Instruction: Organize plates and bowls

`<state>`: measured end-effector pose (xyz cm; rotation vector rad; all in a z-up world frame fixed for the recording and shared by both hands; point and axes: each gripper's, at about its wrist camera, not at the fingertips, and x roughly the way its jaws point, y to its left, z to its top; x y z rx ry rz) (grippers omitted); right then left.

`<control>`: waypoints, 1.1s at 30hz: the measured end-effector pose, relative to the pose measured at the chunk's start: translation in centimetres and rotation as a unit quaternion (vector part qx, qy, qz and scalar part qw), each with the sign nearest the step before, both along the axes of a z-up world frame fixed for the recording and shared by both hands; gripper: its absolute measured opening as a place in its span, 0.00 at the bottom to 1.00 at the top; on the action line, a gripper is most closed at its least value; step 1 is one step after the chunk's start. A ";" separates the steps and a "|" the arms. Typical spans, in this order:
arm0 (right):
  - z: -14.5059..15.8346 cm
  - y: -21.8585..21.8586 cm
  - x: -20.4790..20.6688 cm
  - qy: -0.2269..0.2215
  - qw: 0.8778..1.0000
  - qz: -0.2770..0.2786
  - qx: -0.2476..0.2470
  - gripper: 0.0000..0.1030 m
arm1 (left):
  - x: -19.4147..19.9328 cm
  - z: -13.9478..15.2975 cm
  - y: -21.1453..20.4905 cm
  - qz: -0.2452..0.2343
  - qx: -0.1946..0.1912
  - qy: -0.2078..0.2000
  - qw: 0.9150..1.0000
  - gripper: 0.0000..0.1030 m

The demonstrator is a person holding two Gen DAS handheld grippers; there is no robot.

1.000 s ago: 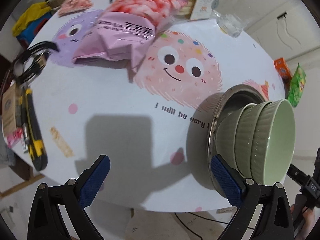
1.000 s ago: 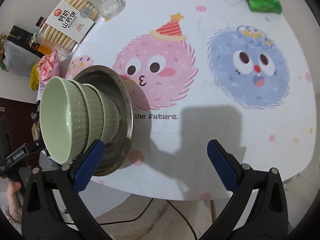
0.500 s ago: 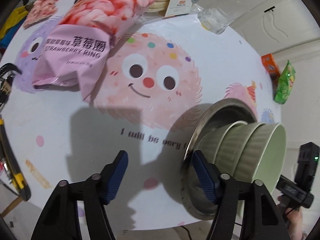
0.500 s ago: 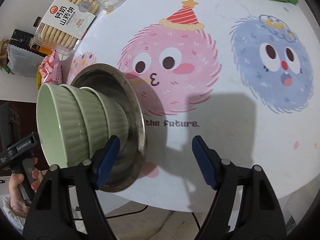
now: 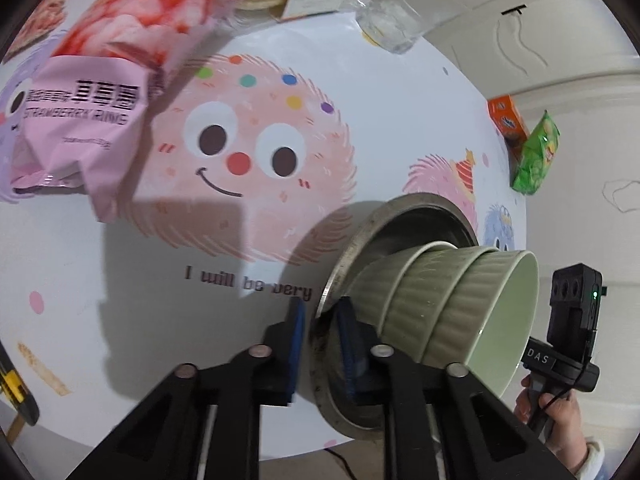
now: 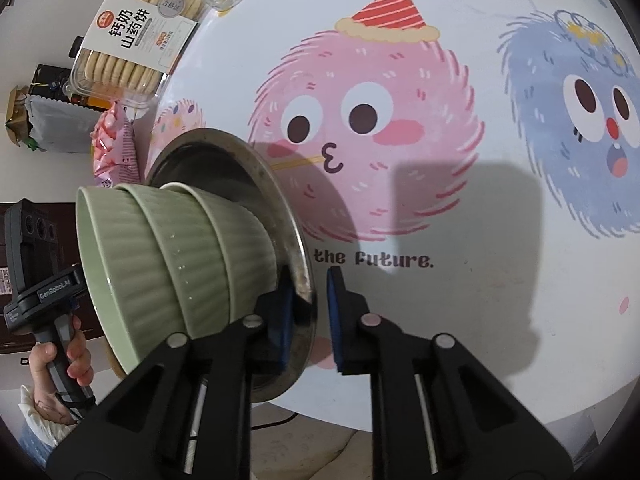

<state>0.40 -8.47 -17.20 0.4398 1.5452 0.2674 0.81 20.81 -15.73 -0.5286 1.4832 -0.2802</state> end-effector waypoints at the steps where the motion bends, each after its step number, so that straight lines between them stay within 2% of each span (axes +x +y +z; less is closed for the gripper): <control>1: 0.0 0.2 0.1 0.001 1.000 0.001 0.001 0.13 | 0.1 0.0 -0.2 -0.005 0.004 -0.002 1.000 0.12; 6: 0.0 0.3 0.0 -0.001 1.000 0.013 -0.003 0.11 | 0.0 0.0 -0.1 -0.015 -0.002 -0.009 1.000 0.11; 11: 0.5 1.3 -0.2 -0.021 0.998 0.043 -0.033 0.12 | -0.1 0.5 -0.8 -0.042 0.029 -0.027 0.998 0.10; 14: 0.5 1.2 -0.4 -0.031 0.998 0.048 -0.031 0.12 | -0.3 0.7 -0.8 -0.045 0.030 -0.037 0.998 0.10; 17: 0.8 1.7 -0.5 -0.045 0.995 0.070 -0.049 0.13 | -0.6 0.9 -1.6 -0.065 0.049 -0.048 0.996 0.09; 19: 1.0 1.7 -0.5 -0.050 0.994 0.079 -0.055 0.13 | -0.7 0.8 -1.7 -0.061 0.043 -0.047 0.996 0.09; 25: 2.0 0.7 -0.3 -0.067 0.993 0.074 -0.058 0.13 | -0.4 1.2 -3.1 -0.069 0.044 -0.052 0.995 0.09; 33: 2.9 -3.0 1.0 -0.056 0.996 0.032 -0.059 0.13 | 2.8 2.3 -7.0 -0.093 0.044 -0.049 0.993 0.09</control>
